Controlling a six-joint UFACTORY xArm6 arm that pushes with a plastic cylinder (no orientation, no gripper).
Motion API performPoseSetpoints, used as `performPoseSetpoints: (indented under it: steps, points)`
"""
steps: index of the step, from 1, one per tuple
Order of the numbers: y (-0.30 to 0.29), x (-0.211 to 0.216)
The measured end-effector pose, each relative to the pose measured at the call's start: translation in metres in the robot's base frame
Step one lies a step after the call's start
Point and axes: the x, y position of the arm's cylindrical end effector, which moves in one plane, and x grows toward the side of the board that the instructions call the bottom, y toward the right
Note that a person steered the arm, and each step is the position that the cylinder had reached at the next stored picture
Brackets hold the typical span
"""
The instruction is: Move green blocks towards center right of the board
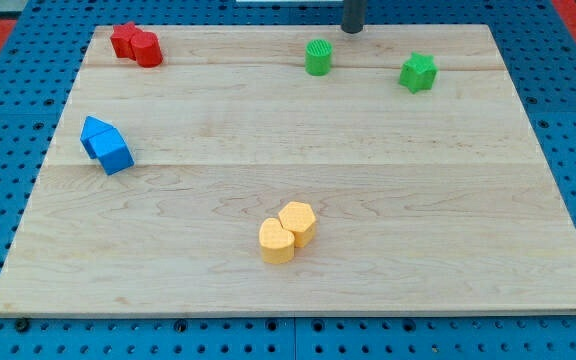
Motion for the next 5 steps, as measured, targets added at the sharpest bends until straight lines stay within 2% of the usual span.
performPoseSetpoints:
  steps: [5]
  points:
    - [-0.0018, -0.0005]
